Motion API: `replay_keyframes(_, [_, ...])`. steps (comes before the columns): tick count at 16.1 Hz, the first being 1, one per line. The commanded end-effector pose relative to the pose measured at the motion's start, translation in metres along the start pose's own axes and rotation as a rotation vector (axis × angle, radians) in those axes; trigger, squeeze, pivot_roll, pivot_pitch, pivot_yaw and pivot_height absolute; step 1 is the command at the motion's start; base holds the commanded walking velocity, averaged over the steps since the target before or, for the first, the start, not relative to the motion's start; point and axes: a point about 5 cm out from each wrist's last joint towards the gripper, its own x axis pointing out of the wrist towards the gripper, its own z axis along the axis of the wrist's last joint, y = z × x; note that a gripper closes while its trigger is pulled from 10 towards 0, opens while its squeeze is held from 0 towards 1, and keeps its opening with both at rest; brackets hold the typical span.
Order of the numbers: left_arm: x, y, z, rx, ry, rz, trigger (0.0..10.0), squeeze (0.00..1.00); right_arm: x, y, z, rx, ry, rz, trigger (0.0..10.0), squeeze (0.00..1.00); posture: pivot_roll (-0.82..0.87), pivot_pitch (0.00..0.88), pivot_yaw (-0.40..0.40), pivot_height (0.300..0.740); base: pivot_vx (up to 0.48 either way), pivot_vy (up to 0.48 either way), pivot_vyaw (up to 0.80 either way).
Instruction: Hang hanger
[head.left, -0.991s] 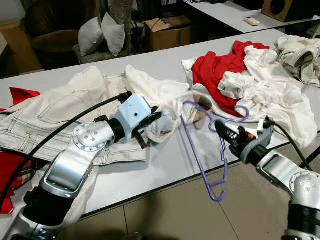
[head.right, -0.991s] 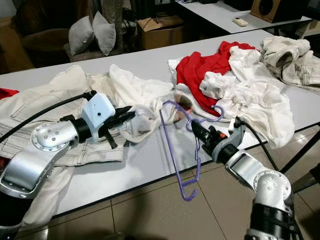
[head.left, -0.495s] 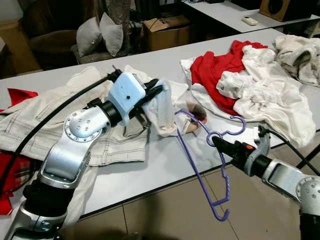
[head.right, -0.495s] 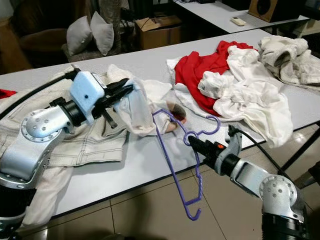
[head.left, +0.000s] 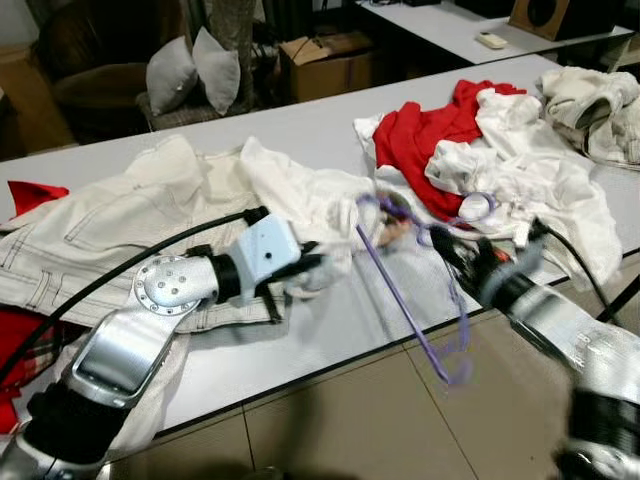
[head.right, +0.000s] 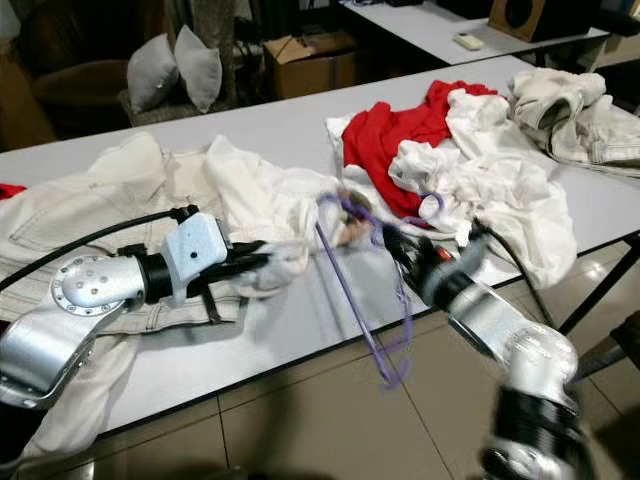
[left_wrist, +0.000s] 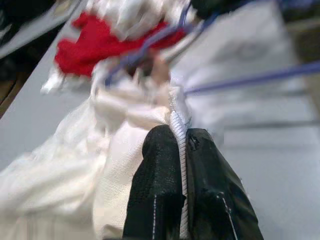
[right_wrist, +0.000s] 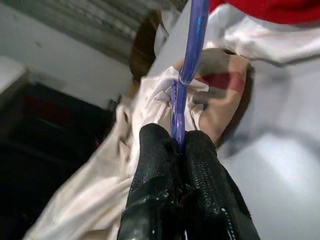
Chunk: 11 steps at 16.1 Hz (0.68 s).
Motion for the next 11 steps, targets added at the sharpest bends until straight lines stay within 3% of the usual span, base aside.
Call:
replay_keyframes(1, [0.001, 0.003, -0.005, 0.032, 0.045, 0.030, 0.0, 0.00, 0.005, 0.000, 0.000, 0.019, -0.024, -0.002, 10.0, 0.00, -0.16, 0.000, 0.097, 0.740, 0.000, 0.000, 0.00])
replay_keyframes(2, [0.002, 0.005, -0.009, 0.037, 0.074, 0.061, 0.0, 0.00, 0.012, 0.003, -0.002, 0.017, -0.037, 0.004, 10.0, 0.00, -0.16, 0.000, 0.101, 0.740, 0.000, 0.000, 0.00])
replay_keyframes(4, [0.006, 0.003, -0.012, 0.006, 0.092, 0.106, 0.0, 0.00, 0.027, 0.013, 0.010, 0.016, -0.209, 0.028, 10.0, 0.00, -0.15, 0.000, 0.105, 0.740, 0.000, 0.000, 0.00])
replay_keyframes(6, [0.009, -0.005, -0.008, -0.002, 0.061, 0.083, 0.0, 0.00, 0.035, 0.018, 0.019, 0.203, -0.321, 0.087, 10.0, 0.00, -0.15, 0.000, 0.106, 0.740, 0.000, 0.000, 0.00])
replay_keyframes(8, [0.013, -0.013, -0.002, -0.013, 0.019, 0.053, 0.0, 0.00, 0.047, 0.029, 0.010, 0.249, -0.291, 0.156, 10.0, 0.00, -0.14, 0.000, 0.108, 0.740, 0.000, 0.000, 0.00])
replay_keyframes(11, [0.015, -0.019, 0.003, -0.027, -0.010, 0.033, 0.0, 0.00, 0.063, 0.036, 0.003, 0.277, -0.296, 0.157, 10.0, 0.00, -0.14, 0.000, 0.102, 0.740, 0.000, 0.000, 0.00])
